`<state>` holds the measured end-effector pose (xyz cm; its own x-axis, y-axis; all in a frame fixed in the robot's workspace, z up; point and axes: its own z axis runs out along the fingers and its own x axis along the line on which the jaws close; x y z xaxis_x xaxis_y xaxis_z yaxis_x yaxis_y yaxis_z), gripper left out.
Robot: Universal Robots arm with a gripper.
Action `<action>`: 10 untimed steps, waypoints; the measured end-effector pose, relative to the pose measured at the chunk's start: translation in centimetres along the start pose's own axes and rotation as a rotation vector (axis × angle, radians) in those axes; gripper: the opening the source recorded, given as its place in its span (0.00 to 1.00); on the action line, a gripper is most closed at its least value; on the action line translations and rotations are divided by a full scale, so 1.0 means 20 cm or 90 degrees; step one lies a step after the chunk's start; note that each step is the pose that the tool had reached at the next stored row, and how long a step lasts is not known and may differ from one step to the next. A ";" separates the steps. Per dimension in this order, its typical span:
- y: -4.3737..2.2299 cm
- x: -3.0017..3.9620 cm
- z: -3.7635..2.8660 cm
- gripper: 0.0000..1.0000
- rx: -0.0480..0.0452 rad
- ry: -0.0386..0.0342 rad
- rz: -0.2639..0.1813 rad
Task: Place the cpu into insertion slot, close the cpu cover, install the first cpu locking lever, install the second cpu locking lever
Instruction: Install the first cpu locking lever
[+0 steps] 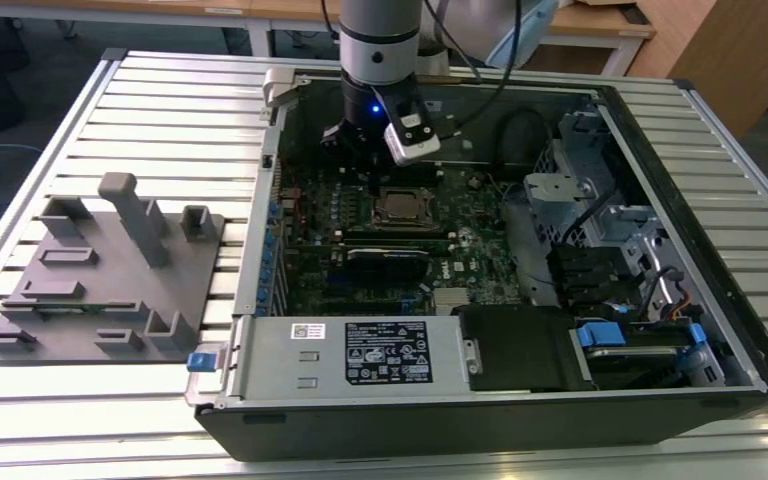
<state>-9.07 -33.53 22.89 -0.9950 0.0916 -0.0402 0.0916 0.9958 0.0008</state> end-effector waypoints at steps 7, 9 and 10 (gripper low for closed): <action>-0.005 0.054 -0.002 0.10 -0.0001 0.0000 0.000; -0.007 0.070 -0.003 0.10 0.0000 0.0000 0.000; -0.007 0.077 -0.003 0.10 0.0000 0.0000 0.000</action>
<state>-10.62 -33.54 22.89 -0.9950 0.0916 -0.0401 0.0916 0.9958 0.0009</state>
